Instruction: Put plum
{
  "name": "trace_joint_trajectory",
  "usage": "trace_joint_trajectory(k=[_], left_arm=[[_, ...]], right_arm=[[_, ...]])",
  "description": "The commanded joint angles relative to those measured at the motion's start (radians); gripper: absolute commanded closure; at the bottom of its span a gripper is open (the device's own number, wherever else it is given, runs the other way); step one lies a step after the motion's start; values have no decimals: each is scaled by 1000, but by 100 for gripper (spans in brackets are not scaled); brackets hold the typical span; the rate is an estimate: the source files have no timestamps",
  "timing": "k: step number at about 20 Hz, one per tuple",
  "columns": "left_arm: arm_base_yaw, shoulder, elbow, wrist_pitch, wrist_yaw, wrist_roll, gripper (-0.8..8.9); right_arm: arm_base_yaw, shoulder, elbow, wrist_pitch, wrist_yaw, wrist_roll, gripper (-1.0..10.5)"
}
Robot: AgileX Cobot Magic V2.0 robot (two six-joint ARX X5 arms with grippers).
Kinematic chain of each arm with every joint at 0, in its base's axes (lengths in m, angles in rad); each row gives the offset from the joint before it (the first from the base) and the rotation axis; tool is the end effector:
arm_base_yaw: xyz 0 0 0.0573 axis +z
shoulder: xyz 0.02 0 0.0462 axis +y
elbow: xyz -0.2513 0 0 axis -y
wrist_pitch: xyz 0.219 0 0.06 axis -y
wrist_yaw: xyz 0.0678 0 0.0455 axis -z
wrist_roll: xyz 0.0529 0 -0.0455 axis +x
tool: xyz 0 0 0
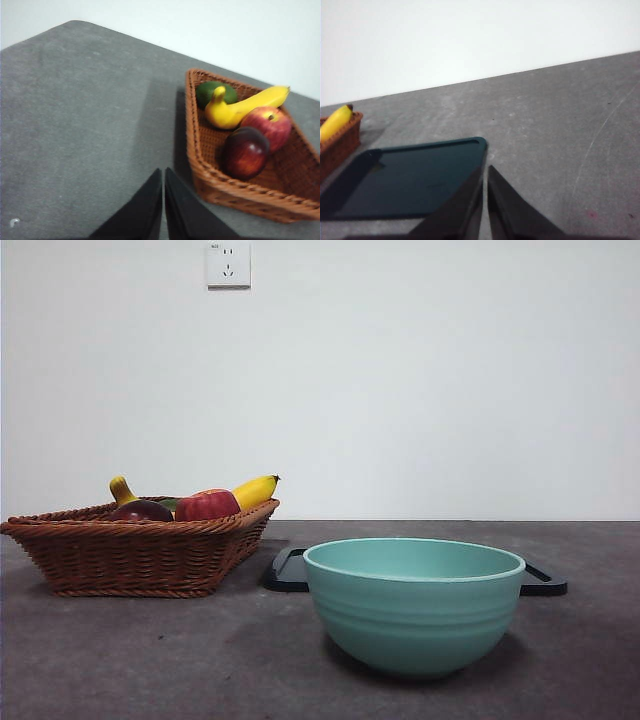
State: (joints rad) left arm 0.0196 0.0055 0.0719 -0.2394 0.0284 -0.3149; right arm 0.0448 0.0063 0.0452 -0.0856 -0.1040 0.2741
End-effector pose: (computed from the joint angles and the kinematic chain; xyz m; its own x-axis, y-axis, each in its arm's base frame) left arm 0.1021 0.0005 0.1585 0.9850 -0.0091 -0.1721 -0.0453 0.9497 -0.3097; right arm 0.1051 0.0102 0.1679 0.9879 0.1482 -0.0464 -0.1300 0.9526 0.2751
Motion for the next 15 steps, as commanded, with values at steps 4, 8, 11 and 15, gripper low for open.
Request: trace_joint_trajectory(k=[4,8,11,15], left_arm=[[3,35,122,-57,30,-72,804],[3,103,220,-110,92,-71,804],[2,173,314,-179,152,-45,804],[2,281,448,-291,249,39,805]], right_arm=[[-1,13,137,-66,0,42,942],[-1,64,260,-173,-2,39,942],[-1,129,365,-270,-25,14,942],[-1,245,515,-416,-104,-52,942]])
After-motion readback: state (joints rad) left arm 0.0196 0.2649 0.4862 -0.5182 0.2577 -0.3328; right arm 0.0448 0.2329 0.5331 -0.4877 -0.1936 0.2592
